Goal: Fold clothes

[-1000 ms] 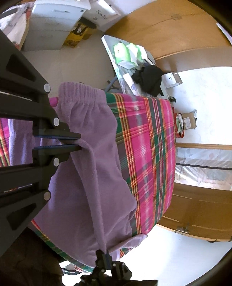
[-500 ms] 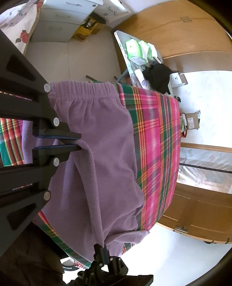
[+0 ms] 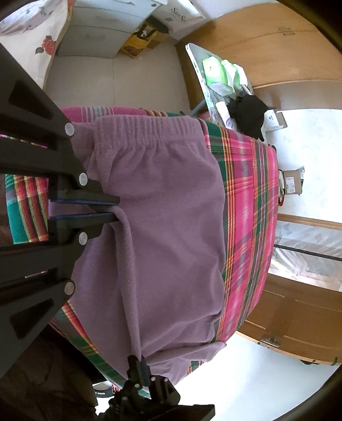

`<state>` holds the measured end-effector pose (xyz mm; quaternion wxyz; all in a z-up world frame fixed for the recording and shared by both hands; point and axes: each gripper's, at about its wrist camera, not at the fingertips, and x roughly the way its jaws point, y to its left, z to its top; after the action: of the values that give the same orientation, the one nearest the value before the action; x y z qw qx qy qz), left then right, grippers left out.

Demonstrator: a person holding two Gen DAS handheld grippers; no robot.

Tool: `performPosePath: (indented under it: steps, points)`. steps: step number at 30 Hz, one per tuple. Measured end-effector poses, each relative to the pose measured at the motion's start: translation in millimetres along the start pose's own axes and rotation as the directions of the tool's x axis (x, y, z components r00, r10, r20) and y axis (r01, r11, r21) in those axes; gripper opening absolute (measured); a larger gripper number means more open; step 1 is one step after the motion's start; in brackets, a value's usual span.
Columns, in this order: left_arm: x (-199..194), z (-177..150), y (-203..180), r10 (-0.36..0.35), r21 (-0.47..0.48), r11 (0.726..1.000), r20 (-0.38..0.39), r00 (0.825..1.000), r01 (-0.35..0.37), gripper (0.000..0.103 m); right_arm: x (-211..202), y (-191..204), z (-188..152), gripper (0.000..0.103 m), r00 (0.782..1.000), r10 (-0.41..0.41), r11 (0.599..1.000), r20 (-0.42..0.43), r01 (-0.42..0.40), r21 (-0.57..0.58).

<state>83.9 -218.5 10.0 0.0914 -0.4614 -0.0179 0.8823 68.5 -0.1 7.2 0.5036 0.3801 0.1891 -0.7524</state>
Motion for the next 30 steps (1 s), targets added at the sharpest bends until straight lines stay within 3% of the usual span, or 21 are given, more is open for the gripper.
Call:
performPosePath:
  steps: [14, 18, 21, 22, 27, 30]
  points:
    - [-0.5, -17.7, 0.7, -0.019, -0.027, 0.999, -0.005, 1.0, 0.019, 0.006, 5.9, 5.0, -12.8, 0.003, 1.0, -0.017, 1.0, -0.01, 0.017, -0.002]
    - [-3.3, -19.5, 5.7, -0.058, -0.074, 0.996, 0.005, 0.998, 0.058, 0.006, 5.1, 8.5, -14.6, 0.003, 0.999, -0.034, 0.999, -0.009, 0.033, -0.018]
    - [-5.5, -21.3, 23.8, -0.156, -0.214, 0.964, 0.02, 0.988, 0.157, 0.008, 4.5, 9.9, -14.9, 0.003, 0.999, -0.046, 0.999, -0.005, 0.046, -0.026]
    - [-6.7, -23.2, 31.4, -0.195, -0.272, 0.942, 0.04, 0.98, 0.198, 0.008, 4.2, 8.9, -14.9, 0.003, 0.999, -0.043, 0.999, -0.003, 0.043, -0.021]
    - [-5.9, -26.1, 38.2, -0.24, -0.345, 0.905, 0.068, 0.968, 0.249, 0.011, 3.8, 7.3, -16.6, 0.003, 0.999, -0.039, 0.999, 0.004, 0.039, -0.011]
    - [-6.1, -30.0, 44.2, -0.295, -0.396, 0.863, 0.106, 0.95, 0.313, 0.014, 3.4, 7.7, -17.6, 0.003, 0.999, -0.039, 0.999, 0.009, 0.039, -0.008]
